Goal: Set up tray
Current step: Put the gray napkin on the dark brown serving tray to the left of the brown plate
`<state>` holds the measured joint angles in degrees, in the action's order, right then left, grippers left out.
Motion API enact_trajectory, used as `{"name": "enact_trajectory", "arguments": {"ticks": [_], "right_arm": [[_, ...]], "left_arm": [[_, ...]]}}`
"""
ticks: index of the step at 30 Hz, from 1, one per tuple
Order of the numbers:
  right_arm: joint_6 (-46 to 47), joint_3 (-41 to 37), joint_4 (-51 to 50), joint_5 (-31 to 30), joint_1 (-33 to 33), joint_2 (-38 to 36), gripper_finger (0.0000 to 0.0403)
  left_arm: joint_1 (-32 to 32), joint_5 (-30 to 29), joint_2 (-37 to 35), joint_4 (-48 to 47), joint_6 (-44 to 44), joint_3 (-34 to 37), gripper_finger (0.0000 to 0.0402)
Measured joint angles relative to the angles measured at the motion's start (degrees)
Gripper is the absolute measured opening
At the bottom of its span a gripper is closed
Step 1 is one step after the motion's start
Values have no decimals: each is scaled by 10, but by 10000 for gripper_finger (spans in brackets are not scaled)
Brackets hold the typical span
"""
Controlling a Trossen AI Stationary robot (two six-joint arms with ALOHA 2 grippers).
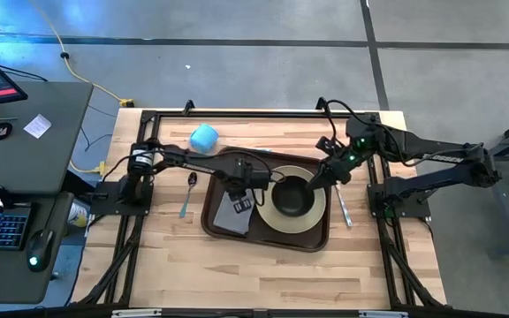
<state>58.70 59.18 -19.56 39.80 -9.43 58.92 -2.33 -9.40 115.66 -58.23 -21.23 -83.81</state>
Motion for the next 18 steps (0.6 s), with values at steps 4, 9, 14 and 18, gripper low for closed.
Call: {"name": "enact_trajectory", "arguments": {"ticks": [4,9,14,18], "right_arm": [[-2,0,-14,-16,0,0,124],[-2,0,-23,-42,0,0,124],[-5,0,-26,-75,0,0,124],[-13,0,-29,-95,0,0,124]], "left_arm": [[-13,-2,-5,8,0,50,106],[-29,-5,-5,-21,28,73,99],[-45,-29,-20,-38,36,59,95],[-54,-60,-51,-35,36,54,94]]}}
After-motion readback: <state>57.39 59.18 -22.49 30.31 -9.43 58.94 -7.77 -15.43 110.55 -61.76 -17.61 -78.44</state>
